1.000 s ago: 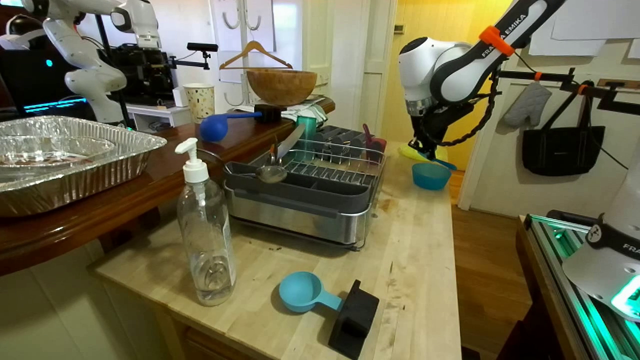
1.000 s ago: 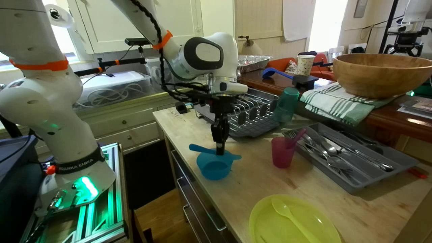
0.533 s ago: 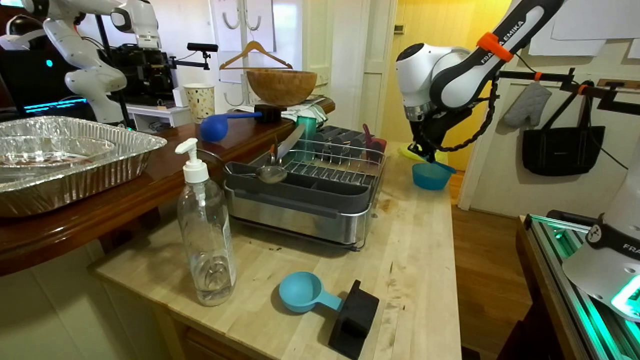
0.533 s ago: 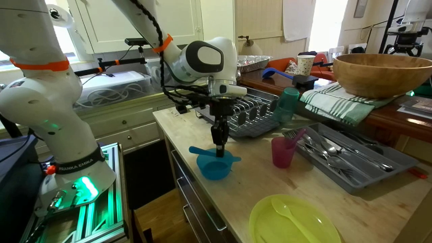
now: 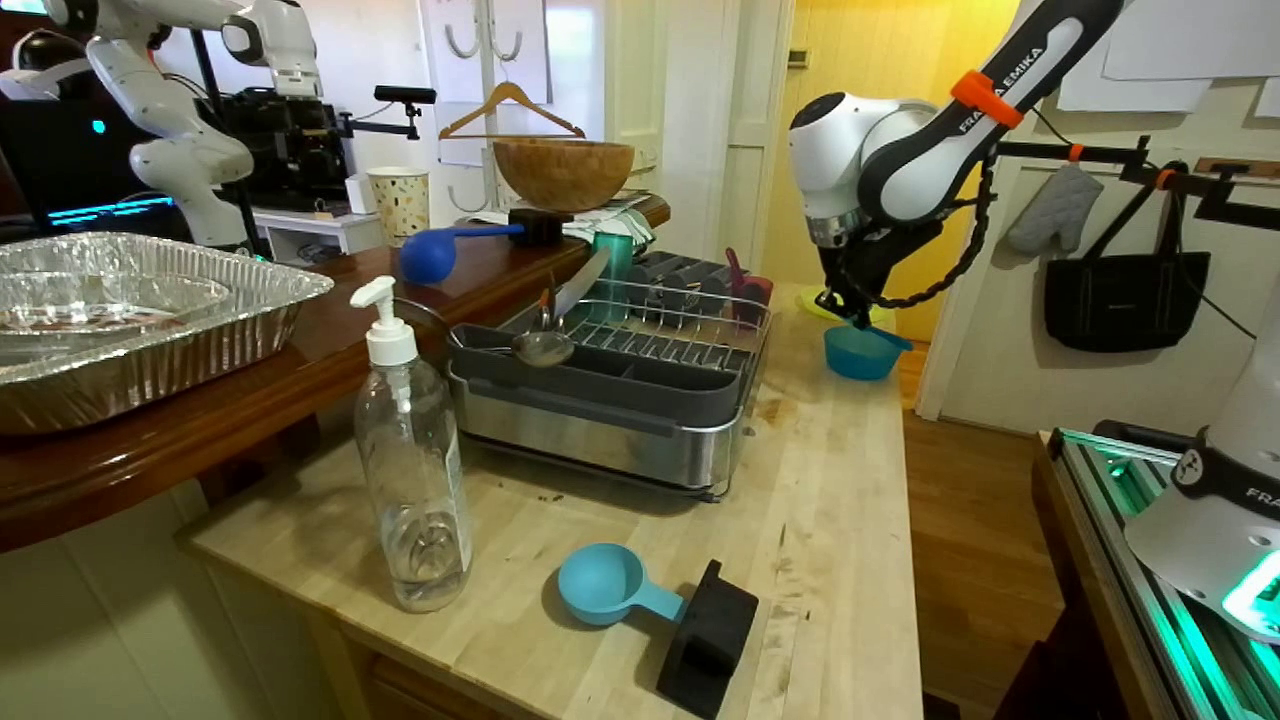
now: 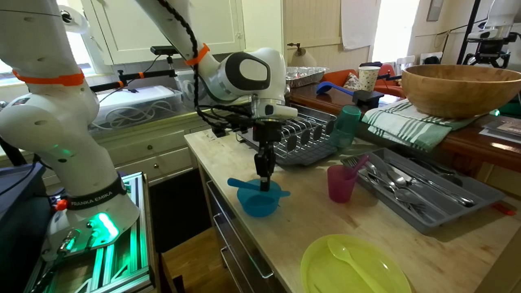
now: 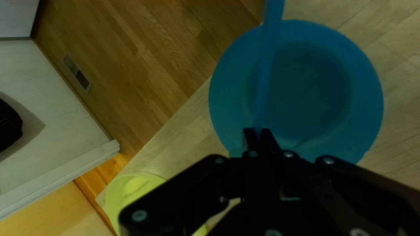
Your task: Turn the blue bowl upside down, then place the blue spoon inside
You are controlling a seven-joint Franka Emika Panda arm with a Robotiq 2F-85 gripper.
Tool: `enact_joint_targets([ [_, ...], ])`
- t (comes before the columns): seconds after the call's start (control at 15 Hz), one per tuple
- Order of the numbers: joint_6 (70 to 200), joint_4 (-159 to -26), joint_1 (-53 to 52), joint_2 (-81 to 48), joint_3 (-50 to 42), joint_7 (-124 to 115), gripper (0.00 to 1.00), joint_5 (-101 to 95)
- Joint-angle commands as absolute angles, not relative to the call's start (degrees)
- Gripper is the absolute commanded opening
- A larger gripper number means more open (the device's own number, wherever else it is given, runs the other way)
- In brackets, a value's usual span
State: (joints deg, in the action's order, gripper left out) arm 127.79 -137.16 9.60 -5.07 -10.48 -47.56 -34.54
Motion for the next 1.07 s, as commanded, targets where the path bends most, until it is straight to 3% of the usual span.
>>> enact_joint_targets([
  [0.0,128.82,-136.90,8.92,-6.07,-10.91,-49.38,0.01,-36.18],
  [1.0,129.38,-136.18,8.62,-7.24,-11.03,-51.22,0.01,-37.79],
])
